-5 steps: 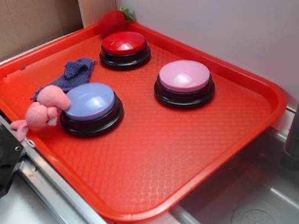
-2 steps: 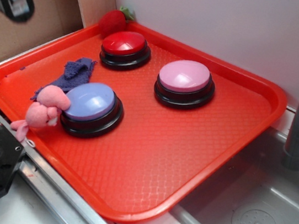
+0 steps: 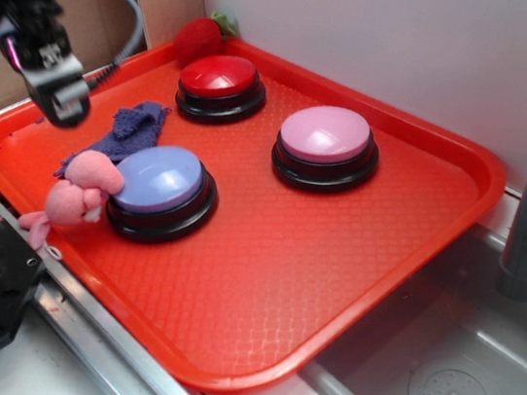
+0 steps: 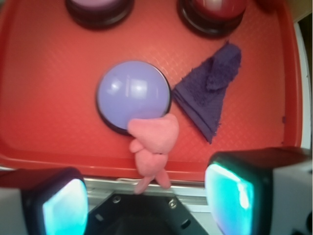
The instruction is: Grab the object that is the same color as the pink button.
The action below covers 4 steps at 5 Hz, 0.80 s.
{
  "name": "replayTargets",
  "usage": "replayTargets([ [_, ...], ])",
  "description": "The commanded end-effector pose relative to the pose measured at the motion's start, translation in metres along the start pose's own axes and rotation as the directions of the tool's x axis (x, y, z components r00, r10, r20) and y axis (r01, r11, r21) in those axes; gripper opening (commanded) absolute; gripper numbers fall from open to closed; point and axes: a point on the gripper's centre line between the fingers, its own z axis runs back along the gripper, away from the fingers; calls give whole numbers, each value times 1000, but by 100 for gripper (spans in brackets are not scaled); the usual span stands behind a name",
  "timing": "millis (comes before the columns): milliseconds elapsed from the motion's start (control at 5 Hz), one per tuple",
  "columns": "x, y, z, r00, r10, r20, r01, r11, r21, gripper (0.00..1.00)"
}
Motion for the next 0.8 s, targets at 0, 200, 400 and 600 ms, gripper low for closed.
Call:
replayTargets([
  [0, -1, 6, -43, 999, 10, -33, -8, 997, 72, 100],
  [200, -3, 8, -60, 998, 34, -45, -31, 998, 52, 100],
  [400, -7, 12, -72, 997, 38, -64, -34, 997, 68, 100],
  [600, -11, 16, -80, 995, 70, -72, -68, 997, 37, 100],
])
